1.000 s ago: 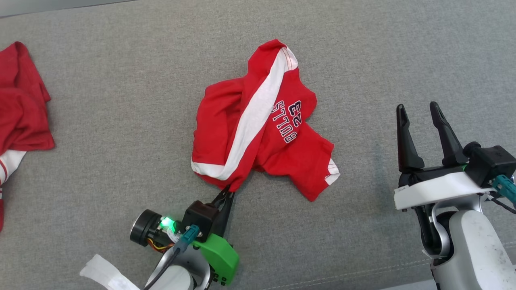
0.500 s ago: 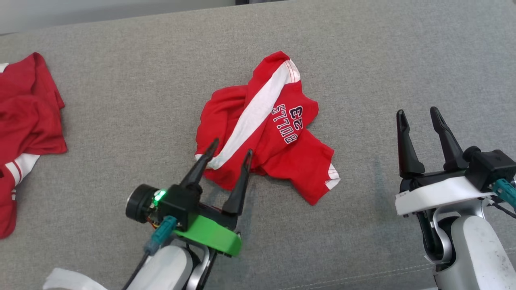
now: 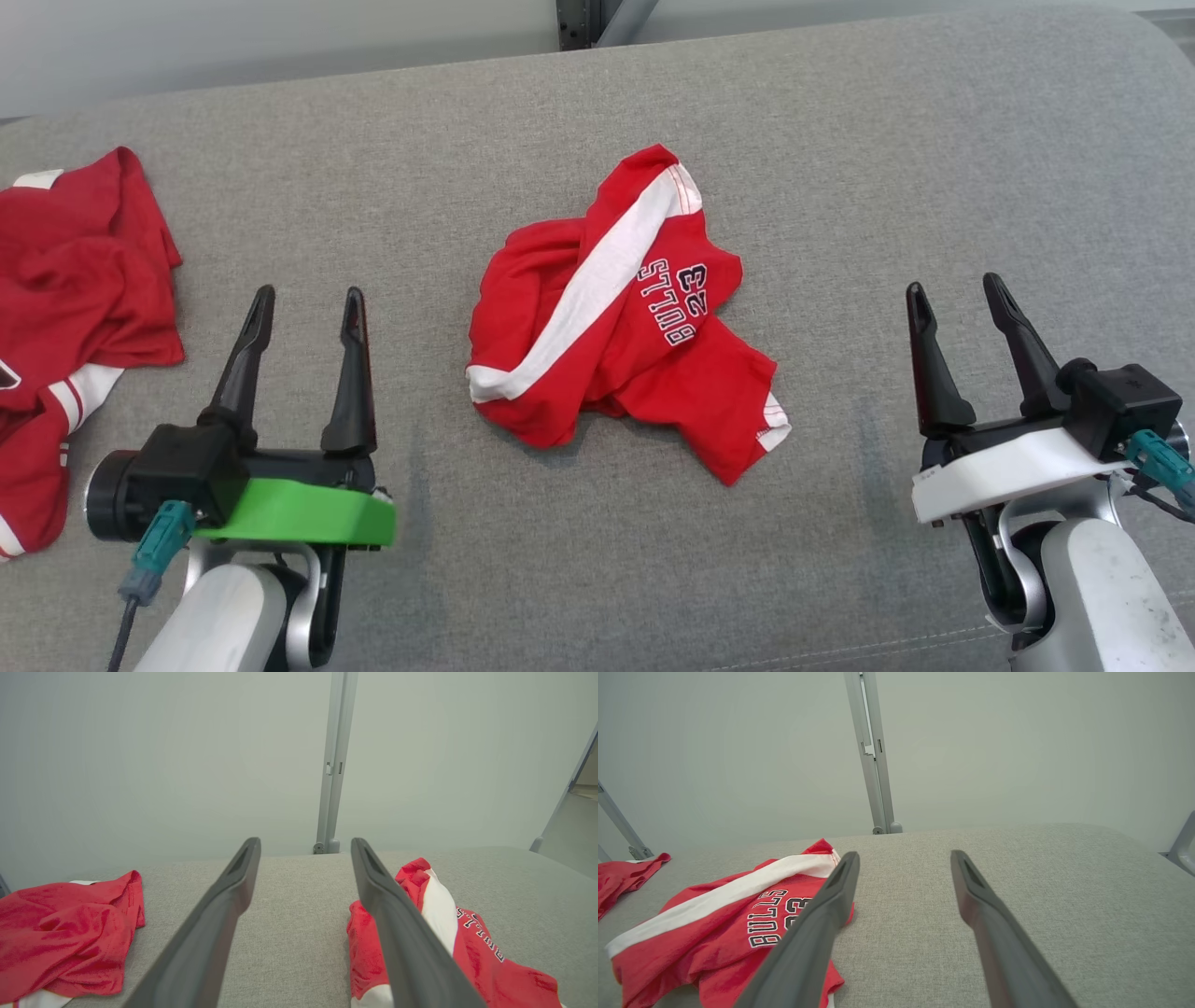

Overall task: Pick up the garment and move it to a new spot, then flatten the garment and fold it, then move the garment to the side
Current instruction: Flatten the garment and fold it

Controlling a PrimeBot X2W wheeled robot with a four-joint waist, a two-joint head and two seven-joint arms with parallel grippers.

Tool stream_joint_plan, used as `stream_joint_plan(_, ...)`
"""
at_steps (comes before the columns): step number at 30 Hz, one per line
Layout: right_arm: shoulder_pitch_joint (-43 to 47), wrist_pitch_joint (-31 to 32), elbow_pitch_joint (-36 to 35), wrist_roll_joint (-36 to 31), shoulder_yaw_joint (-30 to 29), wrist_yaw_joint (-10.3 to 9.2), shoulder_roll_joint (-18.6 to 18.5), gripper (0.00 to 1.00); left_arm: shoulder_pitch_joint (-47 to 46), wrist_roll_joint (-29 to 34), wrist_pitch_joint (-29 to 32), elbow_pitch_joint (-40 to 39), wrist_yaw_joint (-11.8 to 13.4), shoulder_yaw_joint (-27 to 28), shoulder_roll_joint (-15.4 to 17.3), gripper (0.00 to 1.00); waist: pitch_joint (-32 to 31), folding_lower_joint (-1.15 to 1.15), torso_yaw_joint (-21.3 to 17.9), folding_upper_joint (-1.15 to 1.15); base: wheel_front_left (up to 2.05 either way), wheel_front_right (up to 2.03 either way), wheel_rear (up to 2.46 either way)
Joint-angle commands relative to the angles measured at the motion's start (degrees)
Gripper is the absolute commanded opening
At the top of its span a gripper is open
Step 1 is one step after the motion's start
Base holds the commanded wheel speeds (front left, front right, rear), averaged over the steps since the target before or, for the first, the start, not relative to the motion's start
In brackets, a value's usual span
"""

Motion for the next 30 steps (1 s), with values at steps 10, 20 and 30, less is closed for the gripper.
stream_joint_plan(10,1.07,0.33,0.47,0.12,0.35,-0.04,-0.73,1.0,5.3,-1.92,-0.2,-2.01,1.38,3.34,2.93,1.0,-0.76,0.0,0.8,0.0,0.0,0.0,0.0)
stream_joint_plan(20,-2.38,0.77,2.98,0.73,-0.28,-0.04,-3.41,1.0,2.45,-0.77,0.38,-2.13,0.91,1.69,2.04,1.0,1.19,0.0,3.58,0.0,0.0,0.0,0.0)
stream_joint_plan(30,-9.49,1.76,10.18,2.07,2.64,-0.04,-7.6,1.0,-0.72,-0.72,-0.07,-1.12,0.06,1.32,-0.72,1.0,7.25,0.0,10.56,0.0,0.0,0.0,0.0)
